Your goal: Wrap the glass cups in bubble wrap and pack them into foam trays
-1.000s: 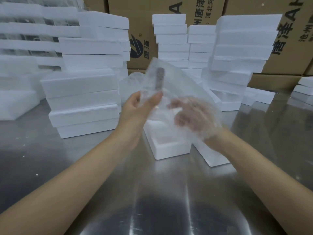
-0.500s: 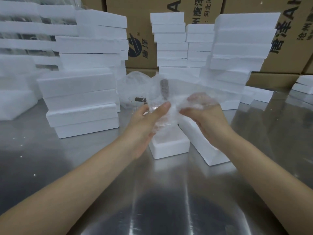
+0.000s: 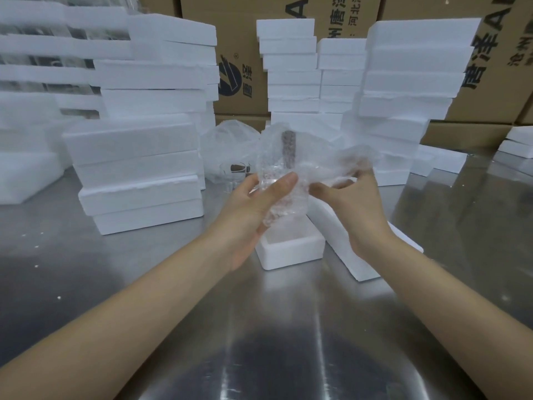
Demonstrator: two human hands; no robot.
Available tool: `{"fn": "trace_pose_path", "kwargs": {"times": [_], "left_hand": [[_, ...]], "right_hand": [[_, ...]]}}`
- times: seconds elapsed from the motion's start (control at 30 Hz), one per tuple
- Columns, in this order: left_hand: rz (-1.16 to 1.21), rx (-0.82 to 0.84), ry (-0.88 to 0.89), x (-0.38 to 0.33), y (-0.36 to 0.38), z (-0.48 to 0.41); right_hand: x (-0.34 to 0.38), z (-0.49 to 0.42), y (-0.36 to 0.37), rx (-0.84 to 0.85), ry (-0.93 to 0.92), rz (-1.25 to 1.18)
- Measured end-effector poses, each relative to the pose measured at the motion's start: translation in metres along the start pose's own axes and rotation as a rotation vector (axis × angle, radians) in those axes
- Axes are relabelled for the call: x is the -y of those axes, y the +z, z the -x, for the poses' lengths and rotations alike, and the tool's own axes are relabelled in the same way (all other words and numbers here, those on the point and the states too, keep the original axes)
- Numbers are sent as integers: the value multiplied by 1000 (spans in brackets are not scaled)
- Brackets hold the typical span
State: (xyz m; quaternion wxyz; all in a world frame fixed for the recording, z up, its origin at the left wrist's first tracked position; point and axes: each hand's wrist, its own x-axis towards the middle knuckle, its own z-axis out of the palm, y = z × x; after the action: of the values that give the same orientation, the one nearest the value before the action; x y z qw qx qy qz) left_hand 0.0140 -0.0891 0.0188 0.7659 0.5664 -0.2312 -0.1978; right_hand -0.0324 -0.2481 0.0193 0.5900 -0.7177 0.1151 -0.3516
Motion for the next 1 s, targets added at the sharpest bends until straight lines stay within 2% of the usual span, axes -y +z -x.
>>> {"fn": "trace_pose_path", "kwargs": {"times": [0.13,0.2,0.3,0.4,0.5,0.63,0.73,0.8,0.9,1.0], "left_hand": [[-4,30,-67,-9,-2,0],[-19,28,-31,-10,-5,-2],[5,-55,-8,-8,-5,-2],[-25,-77,27,-6,-7,-3],[-22,-106,40,-6,-8,-4],[-43,-32,51,-5,-9,-5],[-42,-10,42,-2,-4,-3],[-46,14,61,-2,-3,-2],[-80,53,53,-2,-2,0],[-125,61,51,2,1,2]], "right_hand": [[-1,-6,-4,86,84,-81],[4,-3,-5,127,11,-108],[11,3,-3,161,-178,-17],[10,14,1,391,-215,116],[6,18,2,632,-172,68],[8,12,5,539,-61,-229],[7,10,5,367,-57,-329],[5,8,3,263,-97,-300],[5,6,2,156,-120,-99],[7,6,-2,240,-139,-85]]}}
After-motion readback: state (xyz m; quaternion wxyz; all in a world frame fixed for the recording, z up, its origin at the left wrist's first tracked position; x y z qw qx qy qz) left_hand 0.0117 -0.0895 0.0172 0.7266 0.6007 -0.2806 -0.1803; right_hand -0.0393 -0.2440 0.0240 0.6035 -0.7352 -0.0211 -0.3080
